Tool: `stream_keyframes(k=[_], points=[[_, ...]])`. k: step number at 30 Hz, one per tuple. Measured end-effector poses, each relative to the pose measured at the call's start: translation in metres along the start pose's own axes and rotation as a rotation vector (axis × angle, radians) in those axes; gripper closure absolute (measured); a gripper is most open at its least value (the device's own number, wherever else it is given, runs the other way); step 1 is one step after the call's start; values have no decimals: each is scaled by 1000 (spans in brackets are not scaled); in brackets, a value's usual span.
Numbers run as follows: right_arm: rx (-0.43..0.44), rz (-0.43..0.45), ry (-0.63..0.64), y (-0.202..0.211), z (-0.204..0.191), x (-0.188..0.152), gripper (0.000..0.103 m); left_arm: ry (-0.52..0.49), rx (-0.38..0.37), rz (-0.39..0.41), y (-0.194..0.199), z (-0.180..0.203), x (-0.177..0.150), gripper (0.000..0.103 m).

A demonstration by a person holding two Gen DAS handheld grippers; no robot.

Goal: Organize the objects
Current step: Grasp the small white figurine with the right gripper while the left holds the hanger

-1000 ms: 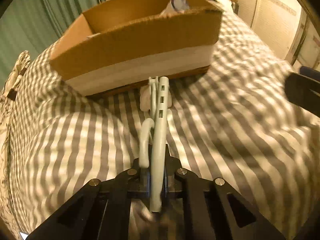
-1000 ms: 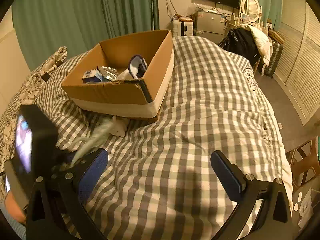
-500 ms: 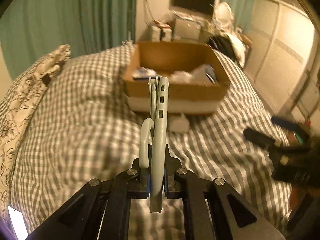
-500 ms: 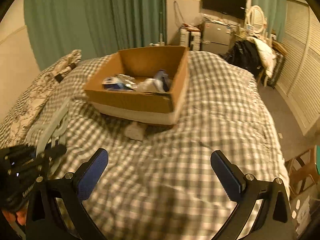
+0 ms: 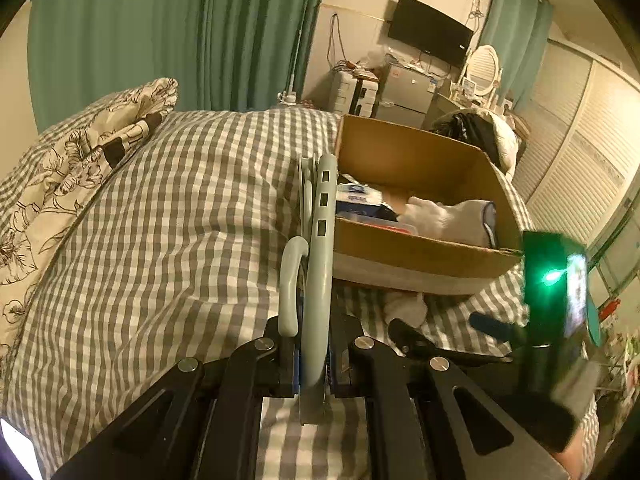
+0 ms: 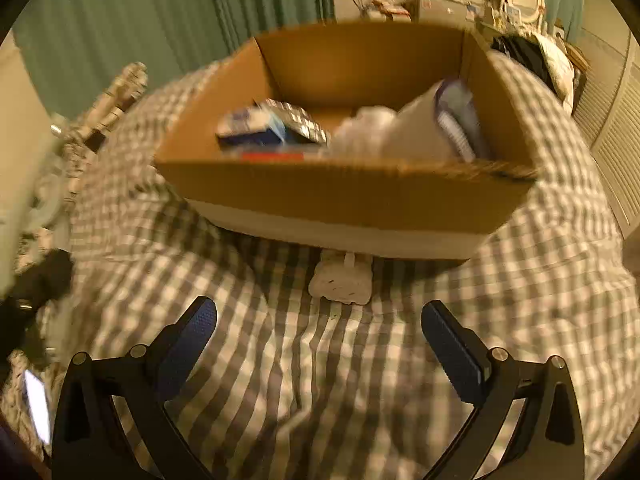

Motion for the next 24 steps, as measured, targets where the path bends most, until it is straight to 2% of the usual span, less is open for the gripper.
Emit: stream_keyframes(k=[3, 8, 14, 20, 24], points=[[-16, -27, -48, -24, 4, 0, 3, 14, -13, -15, -11, -5, -2, 95], [-60, -15, -71, -45, 6, 5, 3, 26, -15, -53, -26, -8, -9, 95], [-97, -40, -98, -71, 8, 5, 6, 21, 9, -80, -33, -6, -15, 95], [-133, 14, -117, -77, 9, 9, 7, 15, 42, -91, -35, -3, -19, 95], [-148, 25, -112, -80, 9, 4, 15, 20, 52, -103, -38, -4, -21, 95]])
Point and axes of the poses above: each gripper's, at about its wrist camera, not at the fingertips, and y roughly against the way its jaws point, z to its right, x to its top, the point moved 2 cm from there along -y, roughly the way its jaws point, and after that the axes turned 12 degrees about -y, right-handed, at the moved point
